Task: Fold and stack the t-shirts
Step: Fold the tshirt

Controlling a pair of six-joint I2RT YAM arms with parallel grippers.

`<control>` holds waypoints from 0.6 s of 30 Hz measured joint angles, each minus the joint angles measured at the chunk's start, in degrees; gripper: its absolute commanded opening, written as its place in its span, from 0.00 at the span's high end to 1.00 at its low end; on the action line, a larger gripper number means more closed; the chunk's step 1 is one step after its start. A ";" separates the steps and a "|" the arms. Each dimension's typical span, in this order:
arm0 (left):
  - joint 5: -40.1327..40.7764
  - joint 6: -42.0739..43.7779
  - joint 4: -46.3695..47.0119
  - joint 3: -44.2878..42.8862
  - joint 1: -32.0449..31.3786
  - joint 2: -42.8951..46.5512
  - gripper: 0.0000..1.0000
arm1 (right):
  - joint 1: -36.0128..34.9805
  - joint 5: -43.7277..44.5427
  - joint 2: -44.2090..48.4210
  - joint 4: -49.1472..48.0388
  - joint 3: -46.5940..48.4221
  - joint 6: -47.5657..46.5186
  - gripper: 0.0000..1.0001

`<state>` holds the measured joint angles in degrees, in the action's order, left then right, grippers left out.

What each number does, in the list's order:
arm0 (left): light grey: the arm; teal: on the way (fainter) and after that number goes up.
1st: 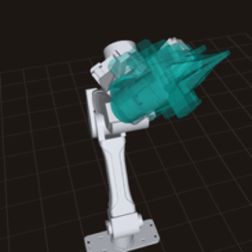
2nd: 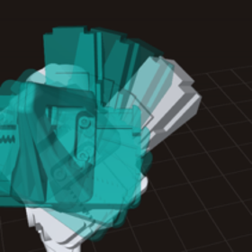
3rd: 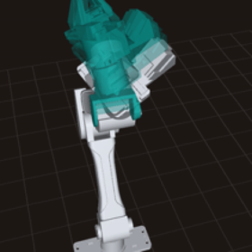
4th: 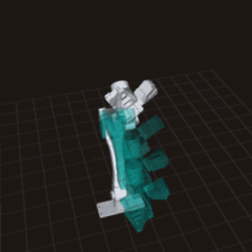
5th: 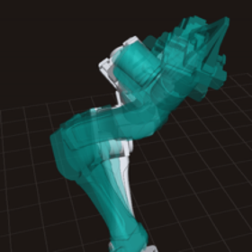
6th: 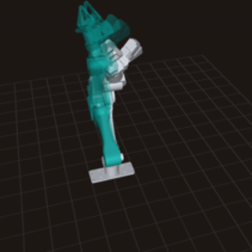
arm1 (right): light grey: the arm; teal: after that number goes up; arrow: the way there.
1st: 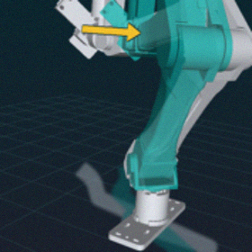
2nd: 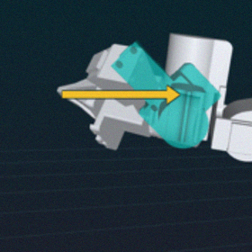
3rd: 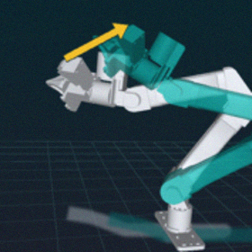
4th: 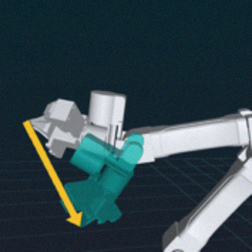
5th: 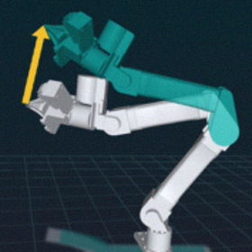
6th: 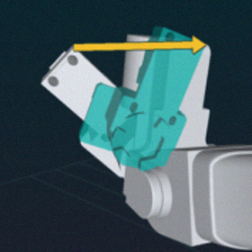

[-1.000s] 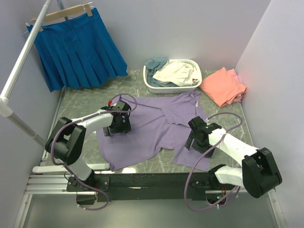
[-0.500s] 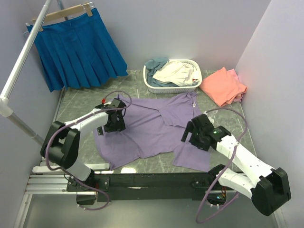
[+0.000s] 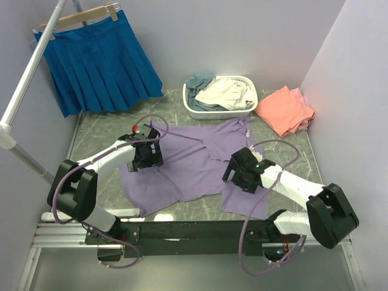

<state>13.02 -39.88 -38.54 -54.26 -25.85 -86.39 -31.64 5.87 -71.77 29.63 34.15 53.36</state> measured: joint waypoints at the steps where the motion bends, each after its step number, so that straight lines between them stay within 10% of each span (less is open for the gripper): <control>1: -0.13 0.07 0.24 0.42 0.00 -0.02 0.01 | -0.52 0.59 0.85 -0.48 -0.70 0.90 0.00; 18: -2.08 2.91 0.31 1.73 0.00 -1.31 0.01 | -23.96 4.68 11.54 8.22 -6.21 26.91 0.00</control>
<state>10.94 -36.97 -38.24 -52.53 -25.85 -87.70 -55.59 10.55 -60.23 37.85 27.94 80.27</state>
